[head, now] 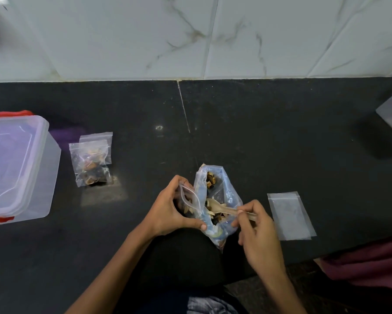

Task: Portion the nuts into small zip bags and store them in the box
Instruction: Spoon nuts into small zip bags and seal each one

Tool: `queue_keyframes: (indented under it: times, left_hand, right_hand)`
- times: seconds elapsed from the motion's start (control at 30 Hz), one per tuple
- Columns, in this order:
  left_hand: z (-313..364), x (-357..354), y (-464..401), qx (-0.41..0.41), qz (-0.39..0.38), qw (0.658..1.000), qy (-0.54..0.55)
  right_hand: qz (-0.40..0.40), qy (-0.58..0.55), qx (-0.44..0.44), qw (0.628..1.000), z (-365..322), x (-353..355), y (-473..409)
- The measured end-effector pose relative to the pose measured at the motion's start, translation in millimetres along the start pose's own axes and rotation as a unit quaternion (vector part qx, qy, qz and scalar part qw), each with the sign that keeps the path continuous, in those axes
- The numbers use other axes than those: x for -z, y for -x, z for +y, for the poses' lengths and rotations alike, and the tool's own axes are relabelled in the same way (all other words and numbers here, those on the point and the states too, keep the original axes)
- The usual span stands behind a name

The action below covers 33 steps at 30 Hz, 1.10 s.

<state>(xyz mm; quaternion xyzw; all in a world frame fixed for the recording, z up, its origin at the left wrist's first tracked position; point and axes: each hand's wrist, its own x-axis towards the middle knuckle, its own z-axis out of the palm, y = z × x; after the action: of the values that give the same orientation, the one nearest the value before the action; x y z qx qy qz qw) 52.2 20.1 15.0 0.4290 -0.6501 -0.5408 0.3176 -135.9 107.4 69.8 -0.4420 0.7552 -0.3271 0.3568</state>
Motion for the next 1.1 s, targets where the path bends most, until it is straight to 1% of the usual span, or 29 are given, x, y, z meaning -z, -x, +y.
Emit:
queue_keyframes:
  times: [0.07,0.1,0.17,0.27,0.37,0.53,0.6,0.73,1.0,1.1]
  left_hand:
    - [0,0,0,-0.002,0.006,1.0,0.003]
    - [0,0,0,-0.003,0.007,1.0,0.004]
    - [-1,0,0,-0.004,0.01,1.0,0.004]
    - [-1,0,-1,-0.008,0.009,1.0,0.001]
    - [0,0,-1,-0.008,0.004,1.0,0.002]
    - [1,0,1,-0.012,0.006,1.0,0.003]
    - [1,-1,1,-0.019,0.013,1.0,0.008]
    - [2,-5,2,-0.037,0.055,0.998,0.008]
    - [1,-9,2,-0.062,0.1,0.993,0.009]
    - [2,-11,3,-0.074,0.115,0.991,-0.001]
  right_hand:
    - [-0.018,0.117,0.073,0.99,-4,11,2]
    - [-0.023,0.13,0.084,0.988,-5,15,2]
    - [-0.029,0.088,0.052,0.994,-4,18,0]
    - [-0.016,-0.037,-0.054,0.998,2,12,-6]
    - [0.007,-0.137,-0.126,0.982,2,-2,-6]
    - [0.04,-0.229,-0.185,0.955,-3,-18,-3]
    - [0.055,-0.249,-0.191,0.948,-2,-17,-1]
    - [0.088,-0.25,-0.183,0.947,1,-11,4]
    - [0.099,-0.269,-0.18,0.941,4,-1,12]
    - [0.106,-0.279,-0.165,0.94,-5,4,14]
